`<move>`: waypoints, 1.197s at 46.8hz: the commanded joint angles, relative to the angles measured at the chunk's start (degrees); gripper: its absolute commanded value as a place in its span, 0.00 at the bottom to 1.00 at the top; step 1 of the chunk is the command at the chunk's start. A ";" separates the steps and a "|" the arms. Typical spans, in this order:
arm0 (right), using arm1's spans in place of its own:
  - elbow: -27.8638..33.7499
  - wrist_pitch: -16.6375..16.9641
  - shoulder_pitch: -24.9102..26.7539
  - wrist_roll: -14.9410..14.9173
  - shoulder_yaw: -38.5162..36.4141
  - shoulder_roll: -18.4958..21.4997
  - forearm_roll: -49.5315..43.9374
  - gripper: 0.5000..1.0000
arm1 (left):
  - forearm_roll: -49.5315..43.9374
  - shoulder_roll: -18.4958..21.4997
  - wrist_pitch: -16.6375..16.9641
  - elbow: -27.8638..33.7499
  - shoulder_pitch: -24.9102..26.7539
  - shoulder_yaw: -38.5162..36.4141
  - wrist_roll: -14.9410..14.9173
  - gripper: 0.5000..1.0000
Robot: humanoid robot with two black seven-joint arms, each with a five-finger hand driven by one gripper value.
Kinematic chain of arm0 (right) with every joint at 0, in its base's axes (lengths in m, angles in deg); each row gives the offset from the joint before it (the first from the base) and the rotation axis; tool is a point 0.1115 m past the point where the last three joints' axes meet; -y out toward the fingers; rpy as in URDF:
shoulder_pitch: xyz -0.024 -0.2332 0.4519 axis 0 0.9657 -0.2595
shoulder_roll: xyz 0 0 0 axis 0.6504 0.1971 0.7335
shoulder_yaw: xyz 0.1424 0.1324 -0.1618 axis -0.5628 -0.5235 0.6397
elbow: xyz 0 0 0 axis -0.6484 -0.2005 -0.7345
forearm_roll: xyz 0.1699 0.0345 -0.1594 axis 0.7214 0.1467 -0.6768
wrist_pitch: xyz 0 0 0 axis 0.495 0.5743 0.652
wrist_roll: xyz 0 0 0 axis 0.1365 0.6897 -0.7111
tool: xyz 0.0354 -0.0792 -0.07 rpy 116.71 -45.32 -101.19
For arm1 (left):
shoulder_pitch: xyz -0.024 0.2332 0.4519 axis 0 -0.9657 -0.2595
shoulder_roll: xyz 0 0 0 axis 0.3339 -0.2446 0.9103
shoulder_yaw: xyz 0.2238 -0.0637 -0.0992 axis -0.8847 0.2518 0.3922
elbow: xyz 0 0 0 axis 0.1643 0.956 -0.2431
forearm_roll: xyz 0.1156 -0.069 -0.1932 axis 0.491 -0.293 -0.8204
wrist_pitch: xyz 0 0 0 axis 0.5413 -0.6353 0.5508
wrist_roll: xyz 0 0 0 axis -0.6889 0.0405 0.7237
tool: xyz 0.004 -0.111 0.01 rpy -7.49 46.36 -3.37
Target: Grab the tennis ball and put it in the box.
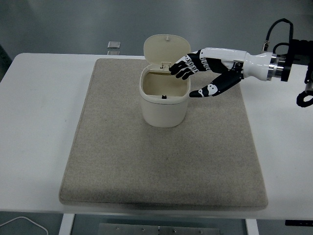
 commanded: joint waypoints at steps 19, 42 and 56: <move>8.26 0.28 1.45 13.24 0.82 -2.68 24.20 0.65 | 0.00 0.00 0.01 0.00 0.01 0.00 0.00 0.98; 11.34 -21.26 6.99 17.47 0.11 1.71 45.73 0.72 | 0.00 0.00 0.01 0.00 0.01 0.00 0.00 0.98; 15.64 -25.48 7.78 17.47 -3.05 3.29 58.74 0.72 | 0.00 0.00 0.01 0.00 0.01 0.00 0.00 0.98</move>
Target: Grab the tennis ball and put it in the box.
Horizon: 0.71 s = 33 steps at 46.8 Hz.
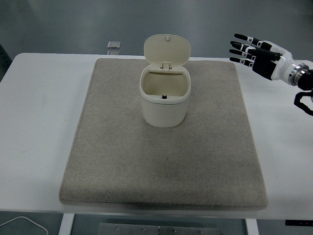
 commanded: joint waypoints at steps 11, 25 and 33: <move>5.19 -8.81 1.19 -0.62 -3.48 4.15 6.13 0.72 | 0.00 0.00 0.00 0.00 -0.01 0.00 0.00 0.98; 7.39 -10.84 1.90 -2.03 -3.74 5.48 5.95 0.87 | 0.00 0.00 0.00 0.00 -0.01 0.00 0.00 0.98; 7.48 -10.31 1.98 -2.03 -5.32 6.09 5.60 0.87 | 0.00 0.00 0.00 0.00 -0.01 0.00 0.00 0.98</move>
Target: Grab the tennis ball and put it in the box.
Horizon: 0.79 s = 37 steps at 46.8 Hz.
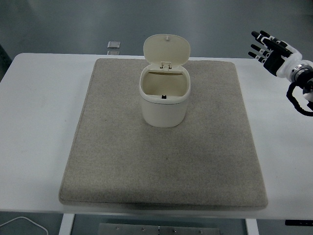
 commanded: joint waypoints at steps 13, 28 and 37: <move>-0.26 7.64 1.13 0.09 0.41 0.04 -4.33 0.87 | 0.00 0.00 0.00 0.00 0.00 0.00 0.00 0.98; -0.26 12.31 1.49 0.09 -0.30 0.04 -4.60 0.87 | 0.00 0.00 0.00 0.00 0.00 0.00 0.00 0.98; -0.18 12.22 1.49 0.09 -0.47 -0.04 -4.69 0.87 | 0.00 0.00 0.00 0.00 0.00 0.00 0.00 0.98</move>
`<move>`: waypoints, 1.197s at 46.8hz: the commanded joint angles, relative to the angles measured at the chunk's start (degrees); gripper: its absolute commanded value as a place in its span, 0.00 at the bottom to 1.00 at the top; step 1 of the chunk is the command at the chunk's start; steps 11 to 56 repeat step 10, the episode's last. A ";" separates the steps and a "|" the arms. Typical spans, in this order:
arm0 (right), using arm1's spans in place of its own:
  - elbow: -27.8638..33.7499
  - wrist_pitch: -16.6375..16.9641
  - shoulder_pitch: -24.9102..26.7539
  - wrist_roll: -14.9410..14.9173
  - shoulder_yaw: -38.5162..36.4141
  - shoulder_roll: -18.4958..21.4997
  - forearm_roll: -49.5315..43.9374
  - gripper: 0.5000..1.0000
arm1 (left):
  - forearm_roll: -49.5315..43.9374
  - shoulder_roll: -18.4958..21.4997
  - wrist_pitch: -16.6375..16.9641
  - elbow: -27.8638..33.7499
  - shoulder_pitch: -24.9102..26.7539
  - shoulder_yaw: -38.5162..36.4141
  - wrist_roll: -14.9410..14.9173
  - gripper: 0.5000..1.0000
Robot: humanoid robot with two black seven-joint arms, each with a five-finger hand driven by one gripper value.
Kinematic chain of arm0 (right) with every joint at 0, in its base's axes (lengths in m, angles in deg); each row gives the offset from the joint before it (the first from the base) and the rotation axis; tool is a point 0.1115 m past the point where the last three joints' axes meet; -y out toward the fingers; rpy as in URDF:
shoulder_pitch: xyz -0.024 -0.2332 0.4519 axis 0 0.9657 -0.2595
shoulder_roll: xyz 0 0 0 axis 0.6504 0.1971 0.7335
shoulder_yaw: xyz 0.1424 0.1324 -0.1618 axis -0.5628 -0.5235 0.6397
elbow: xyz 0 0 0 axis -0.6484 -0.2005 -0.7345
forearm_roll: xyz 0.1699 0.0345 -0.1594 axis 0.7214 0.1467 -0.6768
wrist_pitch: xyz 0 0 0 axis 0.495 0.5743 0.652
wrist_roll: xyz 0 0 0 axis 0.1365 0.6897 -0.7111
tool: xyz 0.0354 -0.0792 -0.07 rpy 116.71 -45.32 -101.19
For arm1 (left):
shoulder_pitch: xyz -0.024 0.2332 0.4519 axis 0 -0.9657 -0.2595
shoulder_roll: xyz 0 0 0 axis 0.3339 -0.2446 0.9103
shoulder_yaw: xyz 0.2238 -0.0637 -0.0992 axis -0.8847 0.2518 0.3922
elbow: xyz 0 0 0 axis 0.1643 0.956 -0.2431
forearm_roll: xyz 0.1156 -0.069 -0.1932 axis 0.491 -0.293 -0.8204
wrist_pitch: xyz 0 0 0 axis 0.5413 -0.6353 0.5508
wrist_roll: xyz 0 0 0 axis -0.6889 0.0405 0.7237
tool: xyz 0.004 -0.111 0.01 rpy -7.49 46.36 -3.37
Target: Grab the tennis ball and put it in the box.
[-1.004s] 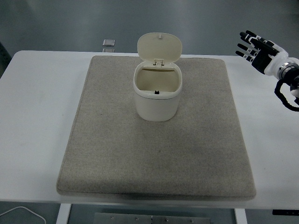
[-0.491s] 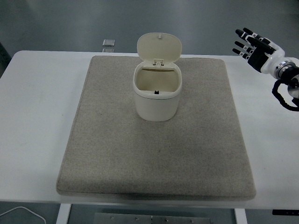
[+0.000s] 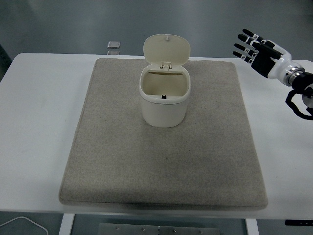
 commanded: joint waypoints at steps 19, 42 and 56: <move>0.05 -0.08 0.00 0.00 -0.06 0.00 0.04 0.87 | 0.00 0.00 0.00 0.00 0.00 0.00 0.00 0.98; 0.05 -0.08 0.00 0.00 -0.06 0.00 0.04 0.87 | 0.00 0.00 0.00 0.00 0.00 0.00 0.00 0.98; 0.05 -0.08 0.00 0.00 -0.06 0.00 0.04 0.87 | 0.00 0.00 0.00 0.00 0.00 0.00 0.00 0.98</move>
